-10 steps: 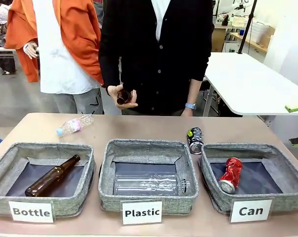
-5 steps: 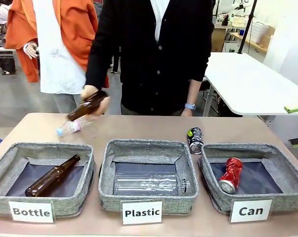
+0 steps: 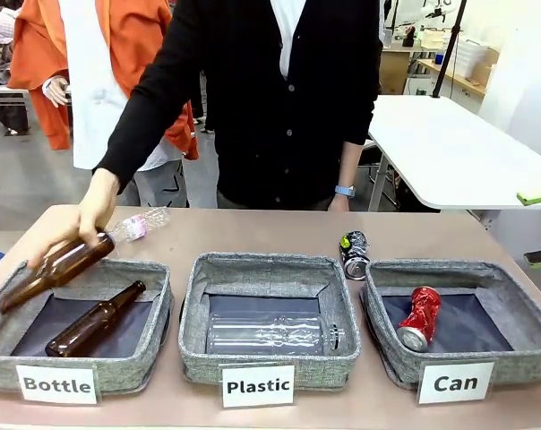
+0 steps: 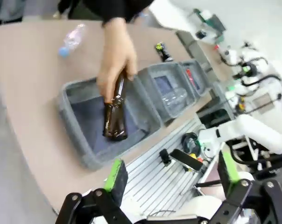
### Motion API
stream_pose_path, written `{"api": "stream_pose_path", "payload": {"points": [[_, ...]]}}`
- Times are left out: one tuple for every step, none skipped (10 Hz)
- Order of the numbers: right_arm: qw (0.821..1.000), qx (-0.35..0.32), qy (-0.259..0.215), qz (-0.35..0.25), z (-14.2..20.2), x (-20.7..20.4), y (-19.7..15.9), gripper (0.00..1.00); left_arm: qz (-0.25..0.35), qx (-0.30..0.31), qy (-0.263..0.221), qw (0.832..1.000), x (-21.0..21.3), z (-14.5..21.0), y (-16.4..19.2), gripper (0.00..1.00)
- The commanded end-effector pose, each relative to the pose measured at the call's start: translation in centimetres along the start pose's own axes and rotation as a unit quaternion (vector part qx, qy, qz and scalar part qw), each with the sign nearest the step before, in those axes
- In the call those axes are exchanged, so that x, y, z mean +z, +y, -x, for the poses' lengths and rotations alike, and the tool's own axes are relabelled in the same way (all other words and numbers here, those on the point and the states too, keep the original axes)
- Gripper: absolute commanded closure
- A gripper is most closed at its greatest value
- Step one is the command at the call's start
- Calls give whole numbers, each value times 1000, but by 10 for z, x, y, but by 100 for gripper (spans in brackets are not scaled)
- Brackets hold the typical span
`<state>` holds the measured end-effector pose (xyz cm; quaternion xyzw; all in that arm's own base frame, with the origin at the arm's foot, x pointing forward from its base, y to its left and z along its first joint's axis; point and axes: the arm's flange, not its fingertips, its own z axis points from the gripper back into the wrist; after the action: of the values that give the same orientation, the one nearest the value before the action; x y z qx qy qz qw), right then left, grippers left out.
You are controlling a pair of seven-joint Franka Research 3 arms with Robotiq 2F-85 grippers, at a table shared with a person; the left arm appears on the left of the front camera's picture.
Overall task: Sort the can waste into the basket.
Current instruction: Pick up the can waste from the table and place it in the right Fabric basket.
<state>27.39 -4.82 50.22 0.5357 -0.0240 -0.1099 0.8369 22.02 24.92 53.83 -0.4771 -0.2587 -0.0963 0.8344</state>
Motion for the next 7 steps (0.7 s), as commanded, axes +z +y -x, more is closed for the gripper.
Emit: {"api": "stream_pose_path", "payload": {"points": [[1000, 0, 0, 0, 0, 0, 0, 0, -31, 47, -24, 998, 6, 3, 9, 0], [996, 56, 6, 64, -11, -17, 15, 0, -15, 40, -32, 999, 12, 8, 5, 0], [988, 80, -3, 128, -57, -51, 28, 0, -21, 39, -32, 999, 10, 11, 5, 0], [974, 113, -24, 192, -93, -84, 37, 0, -12, 33, -25, 999, 4, 12, 4, 0], [959, 139, -56, 240, -119, -111, 45, 0, -1, 34, -16, 999, -8, 12, 6, 0], [940, 158, -90, 290, -139, -136, 52, 0, 0, 31, 0, 1000, -16, 6, 5, 0], [932, 171, -86, 308, -153, -163, 52, 0, 13, 29, 15, 999, -30, -1, 10, 0]]}}
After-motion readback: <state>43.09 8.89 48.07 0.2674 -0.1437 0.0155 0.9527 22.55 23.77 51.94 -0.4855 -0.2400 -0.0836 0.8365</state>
